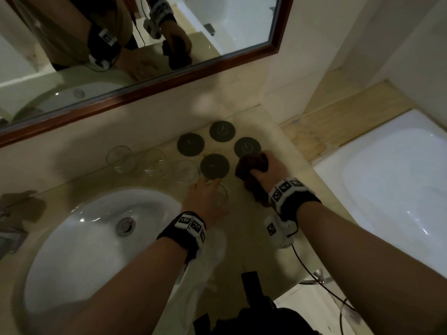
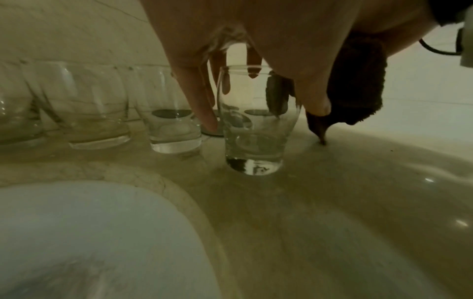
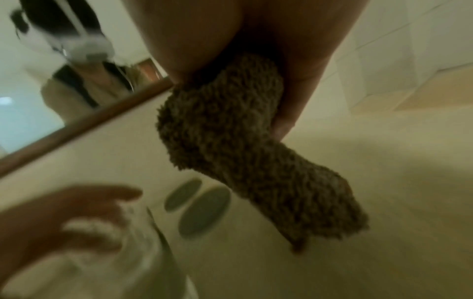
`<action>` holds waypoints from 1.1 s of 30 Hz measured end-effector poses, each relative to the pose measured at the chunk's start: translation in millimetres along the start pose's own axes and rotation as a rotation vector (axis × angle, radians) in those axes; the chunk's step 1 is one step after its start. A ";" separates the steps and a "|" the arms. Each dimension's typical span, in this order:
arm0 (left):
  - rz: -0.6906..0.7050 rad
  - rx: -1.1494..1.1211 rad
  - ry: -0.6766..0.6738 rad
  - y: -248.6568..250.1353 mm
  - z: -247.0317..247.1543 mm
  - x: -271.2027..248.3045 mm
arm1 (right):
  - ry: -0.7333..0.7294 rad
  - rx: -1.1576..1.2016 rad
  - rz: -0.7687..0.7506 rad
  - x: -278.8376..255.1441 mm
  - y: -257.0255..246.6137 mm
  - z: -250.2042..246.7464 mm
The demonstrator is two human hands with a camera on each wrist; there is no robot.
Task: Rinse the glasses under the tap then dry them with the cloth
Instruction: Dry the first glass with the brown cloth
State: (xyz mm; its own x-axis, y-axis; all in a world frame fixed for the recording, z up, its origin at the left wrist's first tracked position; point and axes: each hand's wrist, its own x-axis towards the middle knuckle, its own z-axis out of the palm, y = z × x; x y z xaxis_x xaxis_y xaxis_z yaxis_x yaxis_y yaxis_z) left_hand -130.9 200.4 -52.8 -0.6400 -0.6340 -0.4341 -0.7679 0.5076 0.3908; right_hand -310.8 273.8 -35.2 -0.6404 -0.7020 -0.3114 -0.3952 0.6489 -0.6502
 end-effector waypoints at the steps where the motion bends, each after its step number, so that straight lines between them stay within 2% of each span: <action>1: -0.006 -0.008 -0.003 -1.1 -3.0 -1.0 | 0.032 0.043 -0.011 -0.9 -6.7 -6.3; 3: -0.003 -0.034 0.018 -2.4 -12.9 -4.3 | 0.079 0.136 -0.044 -2.9 -23.9 -16.8; 6: 0.029 -0.135 0.178 -2.2 -39.9 -14.1 | 0.126 0.188 -0.125 -3.4 -56.0 -24.8; 10: 0.029 -0.529 0.393 -7.0 -91.8 -28.9 | 0.051 0.189 -0.230 -10.3 -115.7 -20.6; 12: 0.039 -0.727 0.410 -14.4 -119.0 -40.6 | -0.001 0.203 -0.312 -21.4 -149.2 -12.1; 16: 0.004 -1.089 0.365 -43.4 -155.8 -80.3 | -0.150 0.257 -0.461 -54.9 -214.1 22.2; 20: -0.015 -1.351 0.404 -89.0 -171.1 -122.6 | -0.348 0.447 -0.442 -90.8 -261.0 58.5; 23: -0.005 -1.445 0.437 -122.9 -179.7 -149.2 | -0.433 0.507 -0.417 -116.5 -286.2 80.3; 25: 0.008 -1.451 0.492 -141.1 -183.5 -166.0 | -0.445 0.483 -0.459 -134.3 -302.6 93.9; 27: 0.005 -1.447 0.565 -156.0 -186.5 -181.7 | -0.405 0.409 -0.569 -148.0 -315.2 108.7; 29: 0.010 -1.454 0.617 -170.5 -188.5 -195.0 | -0.305 0.357 -0.663 -157.7 -324.5 120.6; 30: 0.016 -1.461 0.630 -177.2 -189.3 -201.7 | -0.279 0.347 -0.658 -161.0 -328.2 125.6; 33: 0.051 -1.435 0.642 -194.1 -192.7 -220.6 | -0.487 0.445 -0.469 -174.8 -339.0 141.2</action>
State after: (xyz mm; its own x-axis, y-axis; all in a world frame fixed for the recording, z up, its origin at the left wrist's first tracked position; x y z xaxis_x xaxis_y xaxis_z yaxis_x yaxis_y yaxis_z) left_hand 164.6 129.3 123.5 -0.2590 -0.9559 -0.1384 0.1575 -0.1832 0.9704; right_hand 28.1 135.1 141.8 -0.0739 -0.9876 -0.1383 -0.1862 0.1499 -0.9710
